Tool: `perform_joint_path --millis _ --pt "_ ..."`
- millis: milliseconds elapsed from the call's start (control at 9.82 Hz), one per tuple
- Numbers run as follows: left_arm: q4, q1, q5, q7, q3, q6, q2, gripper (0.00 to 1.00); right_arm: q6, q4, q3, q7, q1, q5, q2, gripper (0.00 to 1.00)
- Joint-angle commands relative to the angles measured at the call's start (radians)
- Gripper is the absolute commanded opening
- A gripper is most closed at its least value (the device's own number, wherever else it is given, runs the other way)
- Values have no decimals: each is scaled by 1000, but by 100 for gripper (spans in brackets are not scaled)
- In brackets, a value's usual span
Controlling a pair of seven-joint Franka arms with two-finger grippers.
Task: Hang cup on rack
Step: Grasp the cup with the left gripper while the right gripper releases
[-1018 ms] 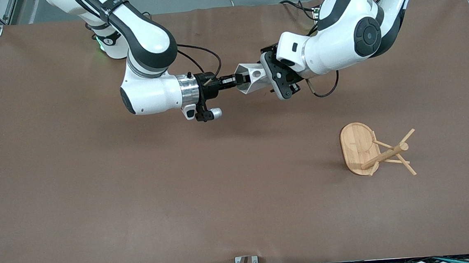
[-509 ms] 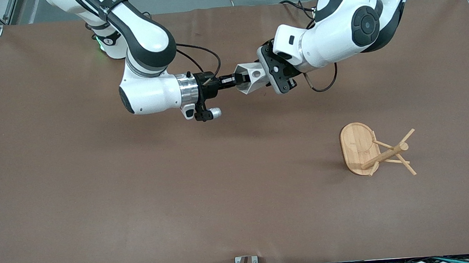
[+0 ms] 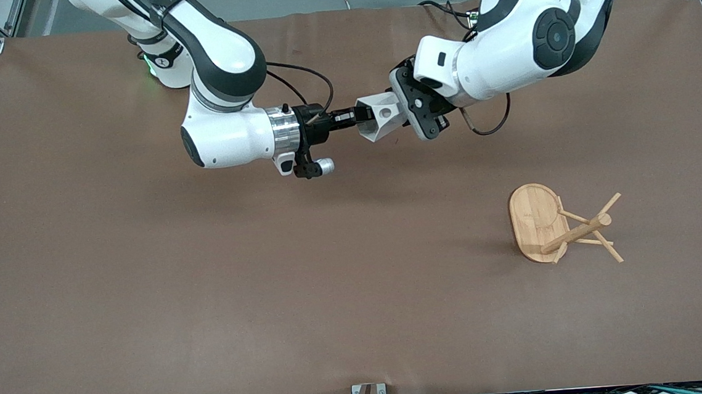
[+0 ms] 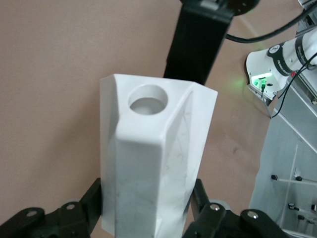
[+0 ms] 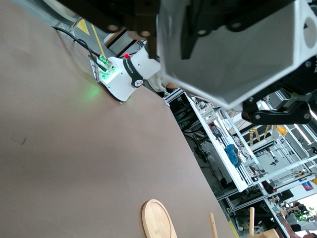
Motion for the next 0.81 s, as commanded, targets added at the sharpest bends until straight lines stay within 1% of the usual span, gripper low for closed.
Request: perform_joint_path --millis 0,204,305,407,509,611,713 --pt "-41 21 13 -37 33 7 -37 2 -11 -17 0 25 4 23 -30 100" --pt "-87 22 34 -51 96 7 -81 2 -14 -17 -8 22 -7 11 -32 100" --pt "-116 22 36 -50 134 7 -112 2 -24 -18 -11 22 -31 -1 -32 100" --pt "-139 22 36 -48 177 7 -134 3 -28 -17 -13 23 -69 -47 -32 100" --pt "-140 22 74 -39 228 7 -134 3 -28 -15 -13 28 -115 -108 -32 100" --pt "-137 21 98 -36 269 10 -134 3 -28 -11 -14 38 -158 -192 -32 100" --pt "-136 21 100 -36 307 15 -134 3 -28 -5 -16 49 -217 -334 -33 100"
